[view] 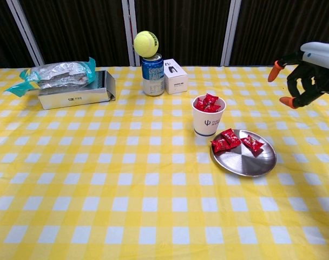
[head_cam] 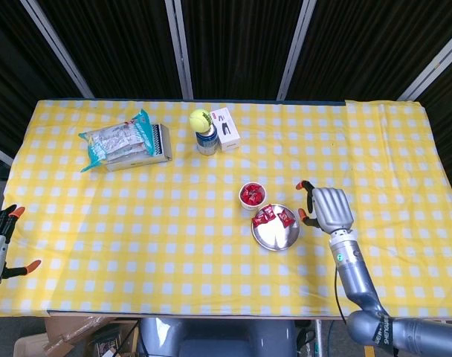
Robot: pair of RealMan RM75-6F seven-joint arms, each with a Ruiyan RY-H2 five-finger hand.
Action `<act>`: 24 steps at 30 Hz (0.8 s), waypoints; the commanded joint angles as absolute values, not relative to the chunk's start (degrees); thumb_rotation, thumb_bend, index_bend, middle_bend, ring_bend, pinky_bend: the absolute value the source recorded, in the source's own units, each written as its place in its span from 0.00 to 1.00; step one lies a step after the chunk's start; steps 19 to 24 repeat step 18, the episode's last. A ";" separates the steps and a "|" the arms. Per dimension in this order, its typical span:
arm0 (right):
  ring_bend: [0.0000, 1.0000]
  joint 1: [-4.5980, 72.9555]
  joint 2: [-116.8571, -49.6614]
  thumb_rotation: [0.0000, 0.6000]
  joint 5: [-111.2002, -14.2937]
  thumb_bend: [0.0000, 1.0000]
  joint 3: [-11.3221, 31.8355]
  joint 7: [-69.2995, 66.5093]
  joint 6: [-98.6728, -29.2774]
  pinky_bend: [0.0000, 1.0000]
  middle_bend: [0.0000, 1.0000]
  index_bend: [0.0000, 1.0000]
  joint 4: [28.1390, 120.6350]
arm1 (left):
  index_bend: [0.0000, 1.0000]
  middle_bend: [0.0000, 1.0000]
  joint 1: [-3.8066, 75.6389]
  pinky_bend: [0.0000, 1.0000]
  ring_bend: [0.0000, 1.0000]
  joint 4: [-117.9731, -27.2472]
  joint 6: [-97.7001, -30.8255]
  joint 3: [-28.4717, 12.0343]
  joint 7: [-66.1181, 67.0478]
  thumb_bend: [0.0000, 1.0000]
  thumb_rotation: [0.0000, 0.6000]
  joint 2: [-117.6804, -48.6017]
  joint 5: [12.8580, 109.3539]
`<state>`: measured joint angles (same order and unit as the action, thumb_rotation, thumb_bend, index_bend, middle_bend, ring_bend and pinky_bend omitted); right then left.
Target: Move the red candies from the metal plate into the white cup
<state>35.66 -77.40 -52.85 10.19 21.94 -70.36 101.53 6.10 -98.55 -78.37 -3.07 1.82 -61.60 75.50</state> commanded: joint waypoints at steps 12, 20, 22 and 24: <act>0.00 21.91 -67.11 1.00 -69.32 0.32 -1.52 14.54 -80.35 0.04 0.02 0.00 103.53 | 0.00 0.00 4.78 0.00 0.00 -96.48 -82.64 -2.85 3.25 0.05 1.00 -63.18 78.65; 0.00 14.55 -63.99 1.00 -77.16 0.25 -5.60 7.60 -87.55 0.00 0.00 0.00 99.80 | 0.00 0.00 3.79 0.00 0.00 -94.91 -85.83 -2.93 3.22 0.04 1.00 -64.16 80.78; 0.00 14.55 -63.99 1.00 -77.16 0.25 -5.60 7.60 -87.55 0.00 0.00 0.00 99.80 | 0.00 0.00 3.79 0.00 0.00 -94.91 -85.83 -2.93 3.22 0.04 1.00 -64.16 80.78; 0.00 14.55 -63.99 1.00 -77.16 0.25 -5.60 7.60 -87.55 0.00 0.00 0.00 99.80 | 0.00 0.00 3.79 0.00 0.00 -94.91 -85.83 -2.93 3.22 0.04 1.00 -64.16 80.78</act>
